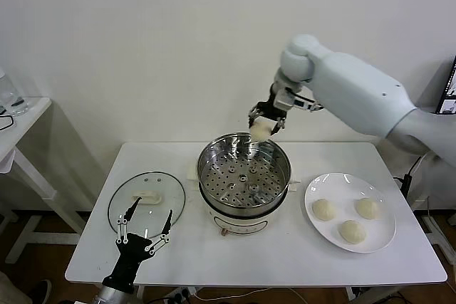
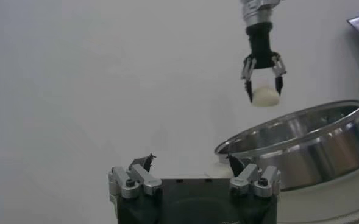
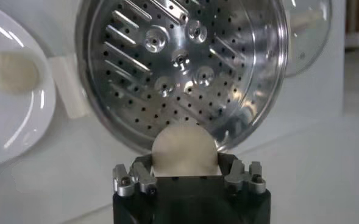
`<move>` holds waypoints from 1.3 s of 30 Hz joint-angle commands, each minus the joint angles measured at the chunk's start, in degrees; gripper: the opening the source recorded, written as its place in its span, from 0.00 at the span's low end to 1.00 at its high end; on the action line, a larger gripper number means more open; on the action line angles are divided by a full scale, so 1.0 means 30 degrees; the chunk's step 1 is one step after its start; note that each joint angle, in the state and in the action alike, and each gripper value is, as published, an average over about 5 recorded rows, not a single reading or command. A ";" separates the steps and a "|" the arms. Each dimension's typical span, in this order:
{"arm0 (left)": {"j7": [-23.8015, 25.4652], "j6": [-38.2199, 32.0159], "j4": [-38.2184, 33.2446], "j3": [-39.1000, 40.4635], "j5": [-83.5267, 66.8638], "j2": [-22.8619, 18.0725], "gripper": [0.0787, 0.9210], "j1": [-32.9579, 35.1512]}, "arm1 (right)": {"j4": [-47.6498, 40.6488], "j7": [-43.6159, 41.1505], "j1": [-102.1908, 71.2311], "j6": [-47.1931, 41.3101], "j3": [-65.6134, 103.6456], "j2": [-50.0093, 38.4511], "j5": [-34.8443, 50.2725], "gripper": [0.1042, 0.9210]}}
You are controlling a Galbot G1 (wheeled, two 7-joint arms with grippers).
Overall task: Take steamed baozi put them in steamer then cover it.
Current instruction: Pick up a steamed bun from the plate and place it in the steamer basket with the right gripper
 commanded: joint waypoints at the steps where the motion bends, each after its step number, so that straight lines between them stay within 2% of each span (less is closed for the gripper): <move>1: 0.0009 -0.0062 -0.0043 -0.0047 -0.0009 0.0032 0.88 0.0032 | -0.0199 0.0218 -0.0963 0.1031 -0.0706 0.1822 -0.1903 0.75; 25: -0.0051 -0.0288 0.0192 -0.0110 -0.0013 -0.0035 0.88 -0.0083 | -0.2239 0.1487 -0.2740 0.1305 0.0439 0.2983 -0.4497 0.76; 31: -0.0052 -0.0298 0.0193 -0.0134 -0.0015 -0.0037 0.88 -0.0101 | -0.2476 0.1754 -0.2965 0.1252 0.0519 0.3107 -0.4514 0.81; 35: -0.0053 -0.0279 0.0158 -0.0179 -0.0028 -0.0021 0.88 -0.0092 | -0.1886 0.1480 -0.2711 0.0899 0.0361 0.2642 -0.3524 0.87; 39: -0.0060 -0.0272 0.0136 -0.0215 -0.0037 -0.0010 0.88 -0.0084 | -0.0382 0.0234 -0.1872 -0.0760 -0.0078 0.1324 -0.0036 0.88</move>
